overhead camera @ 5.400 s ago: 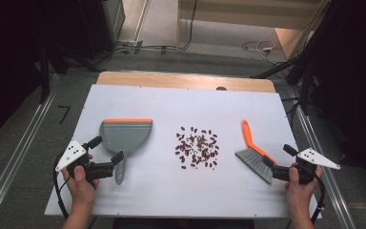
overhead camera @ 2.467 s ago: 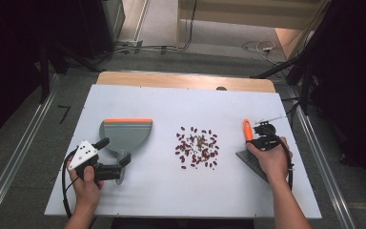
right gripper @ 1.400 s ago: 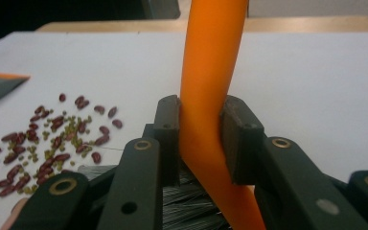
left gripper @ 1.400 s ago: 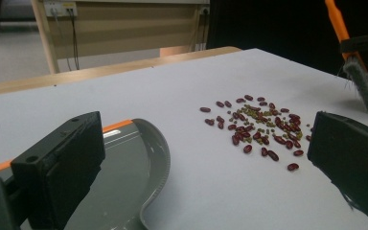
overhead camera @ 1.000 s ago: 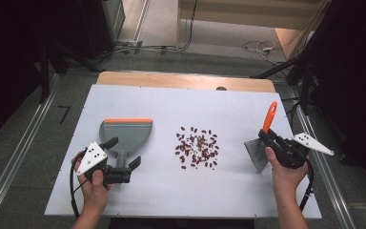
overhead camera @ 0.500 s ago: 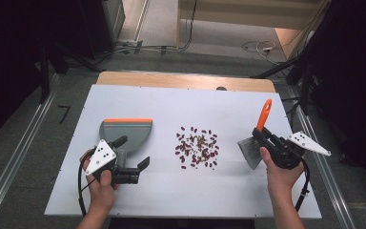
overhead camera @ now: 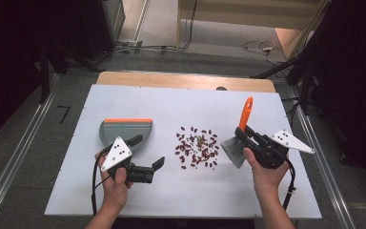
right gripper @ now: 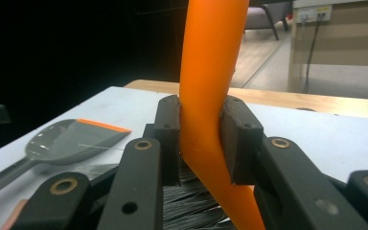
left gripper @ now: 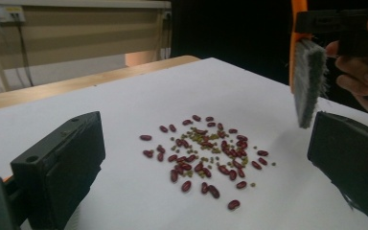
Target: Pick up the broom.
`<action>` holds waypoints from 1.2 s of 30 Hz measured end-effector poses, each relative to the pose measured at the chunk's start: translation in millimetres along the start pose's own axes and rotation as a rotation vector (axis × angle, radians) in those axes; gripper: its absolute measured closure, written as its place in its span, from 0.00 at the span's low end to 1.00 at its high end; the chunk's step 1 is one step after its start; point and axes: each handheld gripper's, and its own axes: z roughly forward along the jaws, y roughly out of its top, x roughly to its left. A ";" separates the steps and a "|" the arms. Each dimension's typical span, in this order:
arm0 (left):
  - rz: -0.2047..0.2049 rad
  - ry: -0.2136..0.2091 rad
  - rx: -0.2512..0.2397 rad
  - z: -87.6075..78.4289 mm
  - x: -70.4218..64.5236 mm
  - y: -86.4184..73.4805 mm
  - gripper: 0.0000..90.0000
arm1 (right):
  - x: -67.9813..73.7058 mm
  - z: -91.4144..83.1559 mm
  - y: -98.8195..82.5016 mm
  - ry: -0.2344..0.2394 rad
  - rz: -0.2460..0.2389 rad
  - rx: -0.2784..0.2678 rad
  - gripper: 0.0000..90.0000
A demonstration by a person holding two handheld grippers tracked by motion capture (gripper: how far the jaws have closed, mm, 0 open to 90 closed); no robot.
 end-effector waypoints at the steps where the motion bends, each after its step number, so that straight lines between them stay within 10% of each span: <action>1: -0.001 -0.003 -0.003 2.0 -1.7 1.0 0.00 | 2.2 1.8 0.1 0.006 -0.004 0.000 0.77; 36: -0.046 -0.169 0.072 66.8 -53.4 7.6 0.18 | 82.1 30.2 7.1 0.142 -0.057 -0.053 0.77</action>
